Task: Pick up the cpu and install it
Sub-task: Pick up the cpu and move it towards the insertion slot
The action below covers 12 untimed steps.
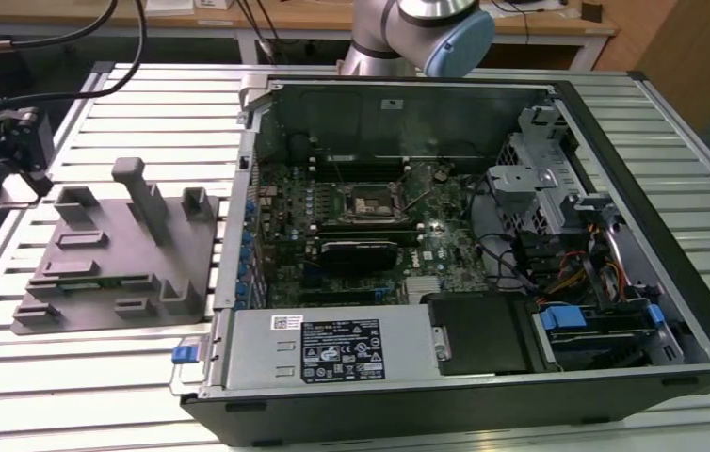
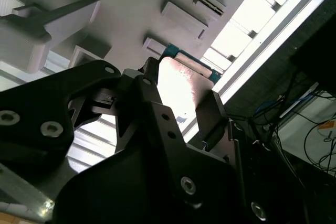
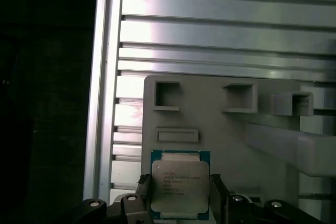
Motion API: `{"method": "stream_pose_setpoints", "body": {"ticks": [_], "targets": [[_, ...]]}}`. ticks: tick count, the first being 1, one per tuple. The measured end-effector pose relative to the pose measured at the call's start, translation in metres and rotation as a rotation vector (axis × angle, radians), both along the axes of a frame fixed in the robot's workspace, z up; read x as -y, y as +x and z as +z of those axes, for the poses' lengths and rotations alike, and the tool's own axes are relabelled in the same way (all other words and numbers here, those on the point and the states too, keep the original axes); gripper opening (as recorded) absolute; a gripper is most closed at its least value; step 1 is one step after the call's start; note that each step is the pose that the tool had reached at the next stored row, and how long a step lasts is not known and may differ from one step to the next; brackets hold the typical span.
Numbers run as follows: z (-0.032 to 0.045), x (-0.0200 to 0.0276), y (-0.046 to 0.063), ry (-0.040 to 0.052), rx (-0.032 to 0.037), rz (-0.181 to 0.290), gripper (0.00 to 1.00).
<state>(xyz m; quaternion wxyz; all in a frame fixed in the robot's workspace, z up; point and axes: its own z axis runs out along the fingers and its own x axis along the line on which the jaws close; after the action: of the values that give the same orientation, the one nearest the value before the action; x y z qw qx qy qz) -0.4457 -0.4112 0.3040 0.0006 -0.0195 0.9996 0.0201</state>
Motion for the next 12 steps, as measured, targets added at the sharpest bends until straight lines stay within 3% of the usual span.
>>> {"method": "stream_pose_setpoints", "body": {"ticks": [12], "targets": [[0.02,-0.0002,0.0,0.0002,-0.0001,0.0,0.53]]}}
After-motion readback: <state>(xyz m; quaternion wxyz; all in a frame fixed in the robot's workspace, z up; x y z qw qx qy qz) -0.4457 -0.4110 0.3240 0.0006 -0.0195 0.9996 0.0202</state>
